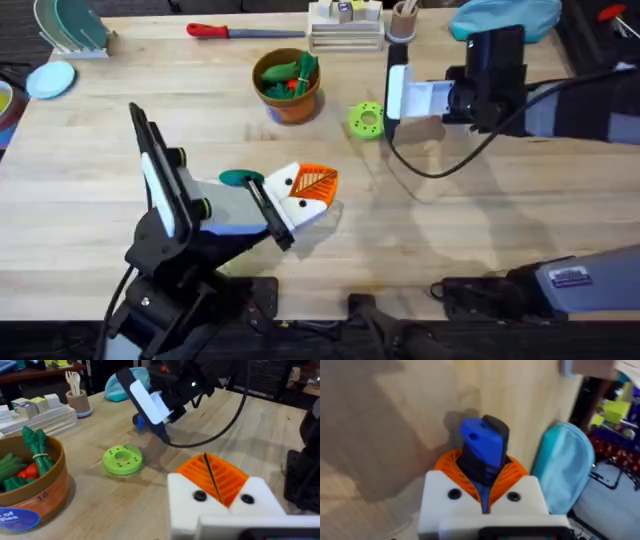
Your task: Pick up the gripper from the table and insert it into the empty holder that is missing its gripper. Then pick up a screw, insert it into the mounting hole, and use the screwdriver to tighten it. Finally, clean up the table by picking up the vegetable and placing it into the bucket.
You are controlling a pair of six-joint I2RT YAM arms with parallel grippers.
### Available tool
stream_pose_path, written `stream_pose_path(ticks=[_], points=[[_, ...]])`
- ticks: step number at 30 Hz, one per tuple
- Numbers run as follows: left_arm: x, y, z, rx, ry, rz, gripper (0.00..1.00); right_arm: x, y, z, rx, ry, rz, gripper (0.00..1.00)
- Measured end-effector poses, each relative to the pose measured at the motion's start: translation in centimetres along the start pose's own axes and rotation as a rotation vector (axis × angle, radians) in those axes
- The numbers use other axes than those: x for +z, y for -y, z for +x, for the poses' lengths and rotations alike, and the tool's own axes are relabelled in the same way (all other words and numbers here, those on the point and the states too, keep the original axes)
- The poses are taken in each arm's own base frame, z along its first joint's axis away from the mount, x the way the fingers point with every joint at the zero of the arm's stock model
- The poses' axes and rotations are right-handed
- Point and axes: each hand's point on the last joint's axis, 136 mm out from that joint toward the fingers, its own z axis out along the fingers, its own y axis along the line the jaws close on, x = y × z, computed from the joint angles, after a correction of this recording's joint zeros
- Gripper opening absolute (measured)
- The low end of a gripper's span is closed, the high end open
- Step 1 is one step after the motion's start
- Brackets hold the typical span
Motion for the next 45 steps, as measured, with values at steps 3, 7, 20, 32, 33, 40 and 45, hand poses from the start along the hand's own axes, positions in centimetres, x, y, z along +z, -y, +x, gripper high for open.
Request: stream_pose_path(ticks=[3, 7, 20, 32, 33, 40, 45], points=[[0.0, 0.0, 0.0, 0.0, 0.0, 0.0, 0.013, 0.4, -0.7, -0.1, -0.016, -0.003, -0.02, 0.088], [0.0, 0.0, 0.0, 0.0, 0.0, 0.0, 0.013, 0.4, -0.6, -0.3, -0.026, 0.001, -0.017, 0.201], [0.0, 0.0, 0.0, 0.0, 0.0, 0.0, 0.013, -0.1, 0.8, 0.0, 0.145, -0.034, -0.005, 0.991], [0.0, 0.0, 0.0, 0.001, 0.0, -0.001, 0.959, -2.7, 2.1, -0.5, 0.732, 0.014, 0.034, 0.992], [0.0, 0.0, 0.0, 0.0, 0.0, -0.001, 0.983, -3.3, 2.8, -0.5, 0.78, 0.029, 0.053, 0.992], [0.0, -0.2, 0.0, 0.005, 0.002, -0.01, 0.993, -7.8, 7.3, 0.1, 1.03, 0.138, 0.182, 0.992], [-0.1, -1.0, -0.2, -0.01, 0.0, -0.062, 0.993, -9.3, 8.3, 0.4, 1.086, 0.168, 0.211, 0.992]])
